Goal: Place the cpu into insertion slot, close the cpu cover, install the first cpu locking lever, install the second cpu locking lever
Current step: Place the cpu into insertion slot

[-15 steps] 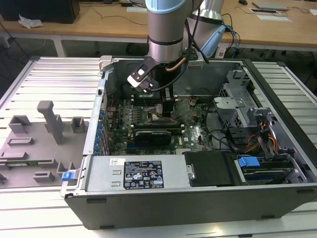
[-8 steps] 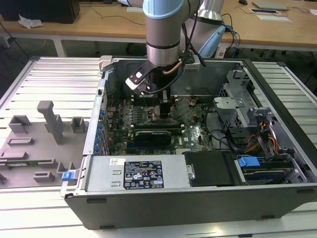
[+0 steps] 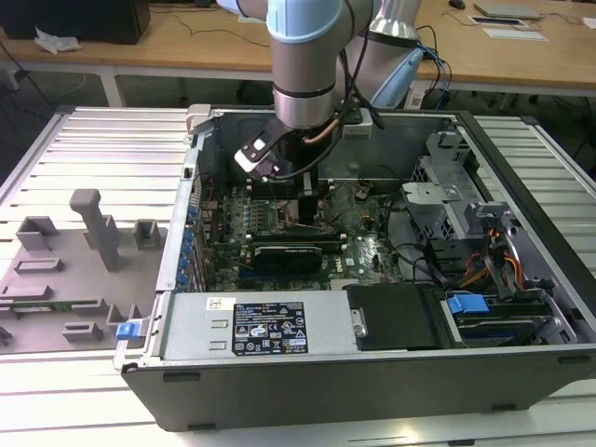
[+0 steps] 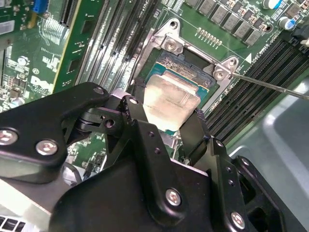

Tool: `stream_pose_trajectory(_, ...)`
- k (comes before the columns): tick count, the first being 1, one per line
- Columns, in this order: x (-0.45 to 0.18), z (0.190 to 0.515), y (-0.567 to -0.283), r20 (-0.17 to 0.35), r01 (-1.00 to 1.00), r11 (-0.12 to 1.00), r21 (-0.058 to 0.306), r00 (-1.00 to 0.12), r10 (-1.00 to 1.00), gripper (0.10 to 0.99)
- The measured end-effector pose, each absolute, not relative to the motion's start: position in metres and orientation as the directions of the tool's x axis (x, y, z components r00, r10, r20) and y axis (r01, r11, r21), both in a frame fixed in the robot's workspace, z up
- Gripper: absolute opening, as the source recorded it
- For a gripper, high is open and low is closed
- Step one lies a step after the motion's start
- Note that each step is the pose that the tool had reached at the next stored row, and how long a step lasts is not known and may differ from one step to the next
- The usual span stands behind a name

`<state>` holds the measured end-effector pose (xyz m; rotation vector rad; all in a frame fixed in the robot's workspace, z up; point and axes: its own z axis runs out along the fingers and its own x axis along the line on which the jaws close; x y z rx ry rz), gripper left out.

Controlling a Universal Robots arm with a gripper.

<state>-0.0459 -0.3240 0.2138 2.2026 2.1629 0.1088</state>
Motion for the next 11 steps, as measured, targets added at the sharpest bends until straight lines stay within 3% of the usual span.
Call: stream_pose_trajectory(11, -0.047, 0.202, -0.322, 0.013, 0.995, -0.047, 0.087, 0.046, 0.999, 0.541)
